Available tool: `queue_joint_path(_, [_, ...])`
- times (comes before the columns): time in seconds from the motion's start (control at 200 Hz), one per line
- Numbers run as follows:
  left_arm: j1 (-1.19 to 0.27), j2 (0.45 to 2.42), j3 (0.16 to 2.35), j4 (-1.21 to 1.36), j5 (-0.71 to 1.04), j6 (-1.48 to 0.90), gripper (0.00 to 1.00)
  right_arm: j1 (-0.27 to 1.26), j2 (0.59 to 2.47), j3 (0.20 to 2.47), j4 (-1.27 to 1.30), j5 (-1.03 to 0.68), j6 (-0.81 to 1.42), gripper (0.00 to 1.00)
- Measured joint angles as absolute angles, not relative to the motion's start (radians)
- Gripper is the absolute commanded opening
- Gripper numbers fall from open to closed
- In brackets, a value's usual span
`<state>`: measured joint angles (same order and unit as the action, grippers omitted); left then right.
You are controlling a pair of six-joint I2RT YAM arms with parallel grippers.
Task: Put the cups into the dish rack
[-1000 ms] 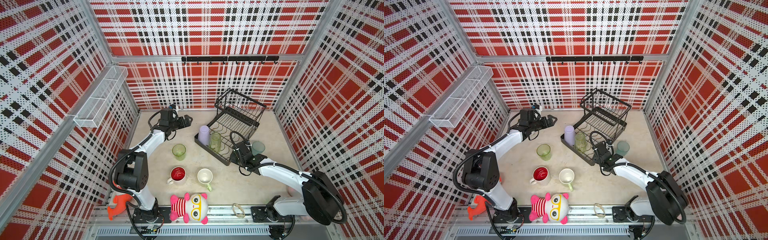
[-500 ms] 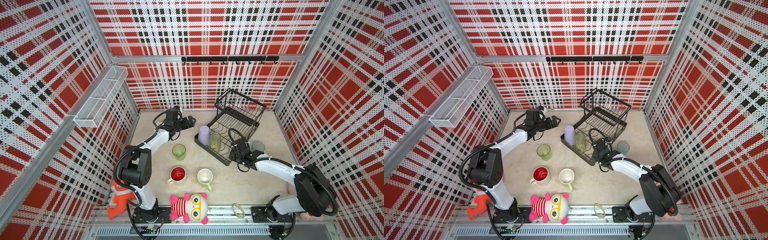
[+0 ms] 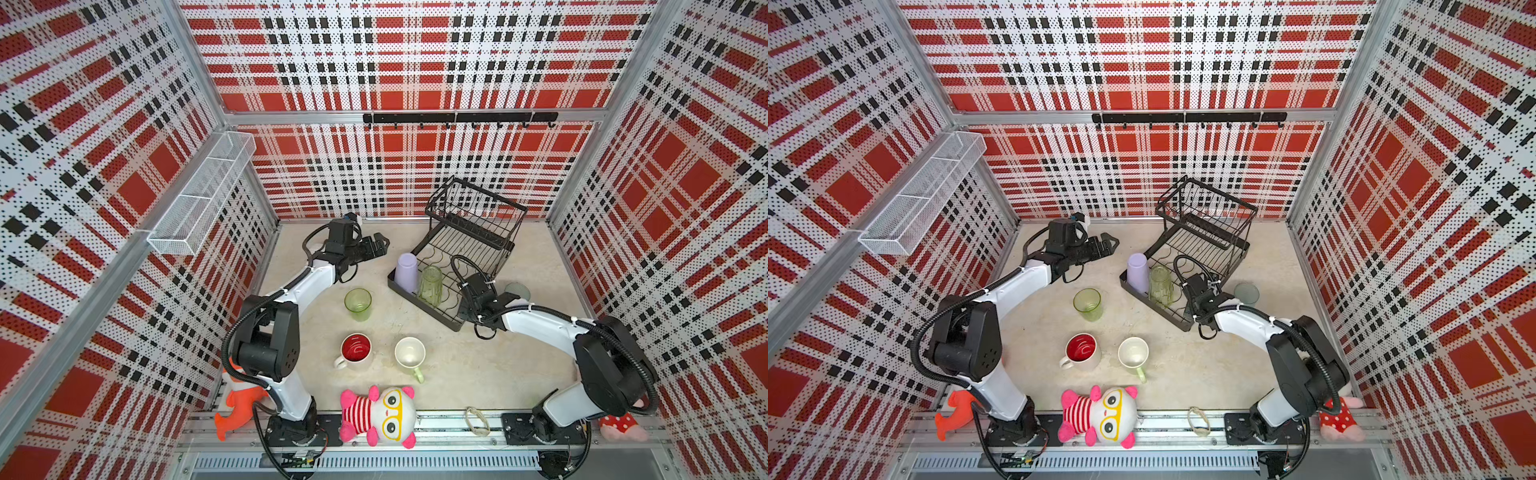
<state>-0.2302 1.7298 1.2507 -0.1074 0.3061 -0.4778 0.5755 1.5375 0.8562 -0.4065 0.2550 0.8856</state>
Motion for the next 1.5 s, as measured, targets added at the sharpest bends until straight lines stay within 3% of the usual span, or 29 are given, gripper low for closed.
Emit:
queue_joint_path(0.847, [-0.177, 1.630, 1.198, -0.145, 0.315, -0.464, 0.98, 0.559, 1.581, 0.924, -0.463, 0.243, 0.562, 0.09])
queue_joint_path(1.373, [-0.147, 1.486, 1.184, -0.196, 0.345, -0.459, 0.98, 0.491, 1.631, 0.973, -0.417, 0.169, 0.358, 0.09])
queue_joint_path(1.498, [-0.147, 1.447, 1.176, -0.213, 0.345, -0.455, 0.98, 0.490, 1.650, 0.993, -0.414, 0.164, 0.340, 0.14])
